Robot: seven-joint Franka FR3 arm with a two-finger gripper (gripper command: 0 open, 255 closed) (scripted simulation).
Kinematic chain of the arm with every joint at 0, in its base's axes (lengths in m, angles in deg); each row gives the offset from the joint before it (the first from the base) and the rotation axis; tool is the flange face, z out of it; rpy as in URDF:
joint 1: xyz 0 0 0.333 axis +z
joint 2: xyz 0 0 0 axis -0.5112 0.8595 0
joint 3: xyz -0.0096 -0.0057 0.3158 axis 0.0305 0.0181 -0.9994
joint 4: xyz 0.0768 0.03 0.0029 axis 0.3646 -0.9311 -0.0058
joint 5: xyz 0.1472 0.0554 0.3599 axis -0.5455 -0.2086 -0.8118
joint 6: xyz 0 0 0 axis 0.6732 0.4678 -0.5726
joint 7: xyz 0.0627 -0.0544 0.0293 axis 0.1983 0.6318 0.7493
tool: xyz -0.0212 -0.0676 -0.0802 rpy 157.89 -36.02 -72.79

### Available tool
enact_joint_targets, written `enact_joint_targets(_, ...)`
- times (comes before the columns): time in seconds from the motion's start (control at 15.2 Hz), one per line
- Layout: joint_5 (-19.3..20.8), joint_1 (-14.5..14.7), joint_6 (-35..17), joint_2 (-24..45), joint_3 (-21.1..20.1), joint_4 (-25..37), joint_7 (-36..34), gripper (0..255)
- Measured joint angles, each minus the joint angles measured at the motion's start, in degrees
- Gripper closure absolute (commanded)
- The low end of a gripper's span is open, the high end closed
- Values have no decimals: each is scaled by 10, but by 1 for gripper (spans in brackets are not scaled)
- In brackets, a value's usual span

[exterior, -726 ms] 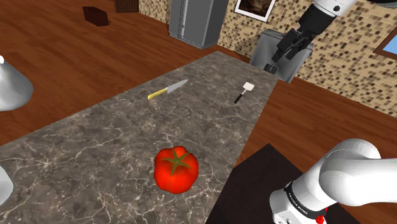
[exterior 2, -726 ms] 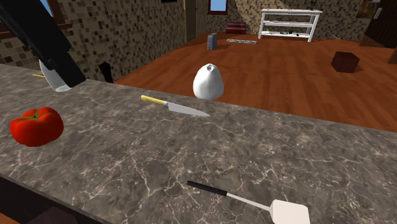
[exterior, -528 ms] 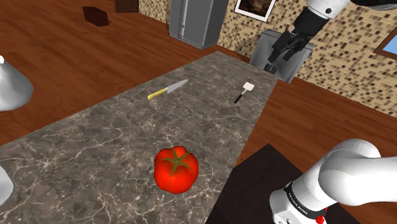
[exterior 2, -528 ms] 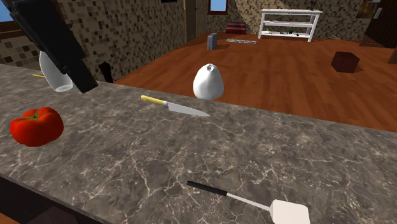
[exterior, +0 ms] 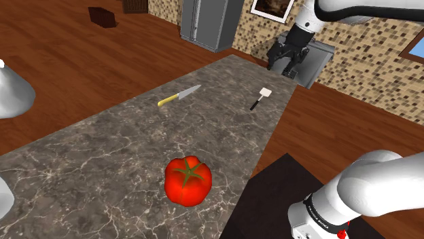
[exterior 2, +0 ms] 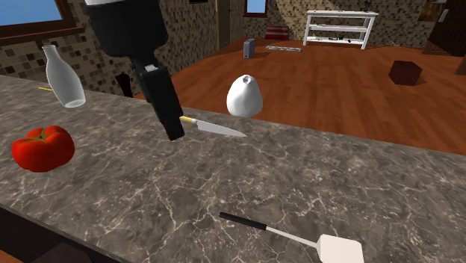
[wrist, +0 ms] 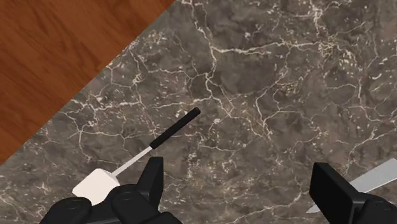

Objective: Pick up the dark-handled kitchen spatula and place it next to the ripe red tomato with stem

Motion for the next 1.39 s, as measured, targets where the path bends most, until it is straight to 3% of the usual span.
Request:
enact_joint_targets(0.79, -24, -56, -74, 236, 31, 101, -160, 0)
enact_joint_targets(1.39, -68, -96, -101, 391, 68, 179, -257, 0)
